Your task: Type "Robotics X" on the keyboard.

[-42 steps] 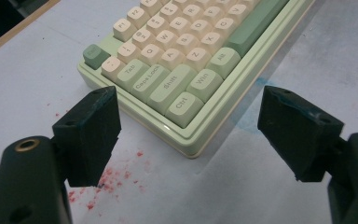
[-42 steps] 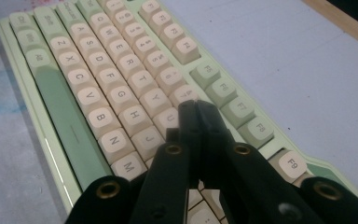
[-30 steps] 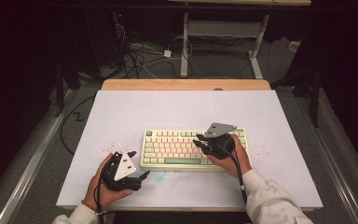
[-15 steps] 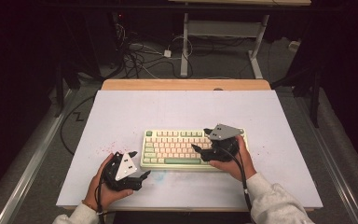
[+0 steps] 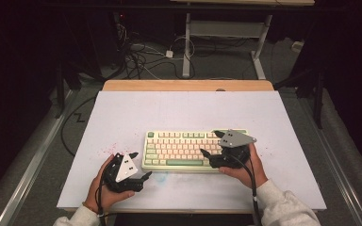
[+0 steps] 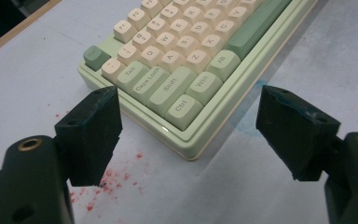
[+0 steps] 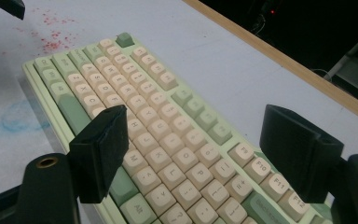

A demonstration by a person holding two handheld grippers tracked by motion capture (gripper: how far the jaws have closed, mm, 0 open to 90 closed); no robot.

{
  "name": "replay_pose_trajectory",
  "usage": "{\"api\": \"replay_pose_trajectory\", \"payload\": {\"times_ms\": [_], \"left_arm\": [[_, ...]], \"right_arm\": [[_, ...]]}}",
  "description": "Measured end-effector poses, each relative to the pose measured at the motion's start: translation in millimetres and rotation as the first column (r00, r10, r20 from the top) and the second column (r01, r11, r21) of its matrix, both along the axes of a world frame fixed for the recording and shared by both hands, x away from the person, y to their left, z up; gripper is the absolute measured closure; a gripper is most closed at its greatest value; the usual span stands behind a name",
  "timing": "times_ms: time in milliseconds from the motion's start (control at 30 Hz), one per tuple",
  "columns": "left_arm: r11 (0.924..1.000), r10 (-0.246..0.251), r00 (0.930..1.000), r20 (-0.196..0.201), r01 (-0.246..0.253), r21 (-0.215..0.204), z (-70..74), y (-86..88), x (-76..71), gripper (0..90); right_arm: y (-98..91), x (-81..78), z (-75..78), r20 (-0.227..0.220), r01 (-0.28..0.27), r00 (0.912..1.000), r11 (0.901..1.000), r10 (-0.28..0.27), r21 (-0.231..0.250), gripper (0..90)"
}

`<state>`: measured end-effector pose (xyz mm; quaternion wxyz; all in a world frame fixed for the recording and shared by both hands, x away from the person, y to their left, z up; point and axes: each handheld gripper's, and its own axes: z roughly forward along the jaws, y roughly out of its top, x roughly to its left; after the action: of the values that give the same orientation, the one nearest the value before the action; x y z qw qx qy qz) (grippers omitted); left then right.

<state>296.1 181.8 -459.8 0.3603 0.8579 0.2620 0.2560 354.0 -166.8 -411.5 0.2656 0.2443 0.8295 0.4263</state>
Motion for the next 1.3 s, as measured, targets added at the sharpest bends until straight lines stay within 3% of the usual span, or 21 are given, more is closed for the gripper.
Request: {"api": "replay_pose_trajectory", "payload": {"times_ms": [367,667,800,967,1033,1200,1300], "left_arm": [[0.9996,-0.008,0.9999,-0.011,0.008,-0.027,1.8,-3.0,-0.2,28.9],[0.9973,-0.012,0.9990,-0.042,0.009,-0.073,6.1,-5.3,2.4,58.8],[0.9983,0.003,0.9979,-0.065,-0.007,-0.058,7.9,-8.8,6.2,73.4],[0.9979,-0.020,0.9950,-0.098,0.014,-0.064,12.1,-14.3,11.3,85.9],[0.9973,-0.034,0.9940,-0.104,0.027,-0.068,14.9,-16.8,12.8,87.2],[0.9976,-0.065,0.9924,-0.105,0.062,-0.031,19.7,-28.4,16.1,87.4],[0.9961,-0.082,0.9902,-0.113,0.078,-0.042,22.3,-33.6,20.6,87.4]], "right_arm": [[-27.7,-11.3,0.8,0.024,0.043,0.9988,0.9990,-0.043,0.013,25.5],[-48.8,-24.7,-2.9,0.027,0.074,0.9968,0.9971,-0.075,0.013,25.8],[-56.7,-31.6,-7.6,0.017,0.074,0.9971,0.9971,-0.074,0.016,26.0],[-64.4,-40.5,-14.4,0.005,0.078,0.9969,0.9969,-0.078,0.006,26.0],[-67.1,-43.2,-17.2,0.000,0.085,0.9964,0.9964,-0.085,0.002,26.0],[-70.9,-46.9,-22.1,-0.014,0.095,0.9954,0.9954,-0.095,-0.011,26.0],[-71.2,-46.9,-21.8,-0.012,0.097,0.9952,0.9952,-0.097,-0.006,26.0]]}}
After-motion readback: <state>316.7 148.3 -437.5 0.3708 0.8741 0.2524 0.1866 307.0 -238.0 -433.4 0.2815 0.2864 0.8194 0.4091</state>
